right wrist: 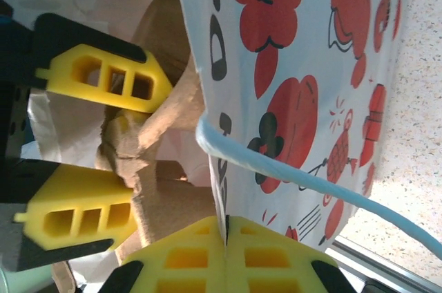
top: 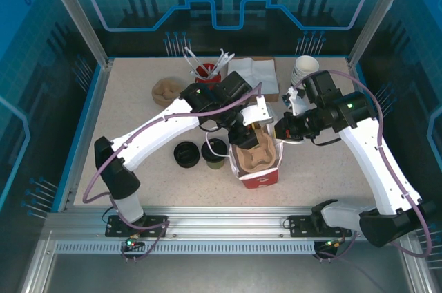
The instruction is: Pack the takeout coffee
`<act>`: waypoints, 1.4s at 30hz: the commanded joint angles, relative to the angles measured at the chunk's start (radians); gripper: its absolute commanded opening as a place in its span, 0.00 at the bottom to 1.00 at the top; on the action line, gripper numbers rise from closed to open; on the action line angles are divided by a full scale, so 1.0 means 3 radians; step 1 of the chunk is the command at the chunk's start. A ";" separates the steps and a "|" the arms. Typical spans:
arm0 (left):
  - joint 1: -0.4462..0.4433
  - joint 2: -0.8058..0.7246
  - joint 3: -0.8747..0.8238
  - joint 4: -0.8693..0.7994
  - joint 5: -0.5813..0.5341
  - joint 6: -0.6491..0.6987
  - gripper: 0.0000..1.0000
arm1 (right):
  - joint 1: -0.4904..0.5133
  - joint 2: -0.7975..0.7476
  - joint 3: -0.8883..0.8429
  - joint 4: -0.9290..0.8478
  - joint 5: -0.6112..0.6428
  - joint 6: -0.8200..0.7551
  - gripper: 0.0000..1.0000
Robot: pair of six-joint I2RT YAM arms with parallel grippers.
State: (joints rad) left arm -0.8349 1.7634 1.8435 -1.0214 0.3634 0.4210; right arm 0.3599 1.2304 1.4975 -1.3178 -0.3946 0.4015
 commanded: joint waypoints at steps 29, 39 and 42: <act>0.0052 0.0180 -0.0305 0.0333 -0.0208 0.0218 0.44 | -0.0086 0.0022 -0.0135 0.0101 0.0172 0.0037 0.00; 0.0009 0.0361 -0.0254 0.0495 -0.0202 0.0261 0.44 | -0.0080 0.0070 -0.0059 -0.0035 0.0616 -0.0042 0.00; 0.0011 0.0468 -0.0167 0.0429 -0.0221 0.0280 0.44 | -0.0080 0.0071 -0.0060 -0.0061 0.0695 -0.0051 0.00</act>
State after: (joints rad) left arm -0.8276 1.8614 1.7596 -0.8841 0.3027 0.4751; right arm 0.3439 1.2465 1.4609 -1.2999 -0.2379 0.3992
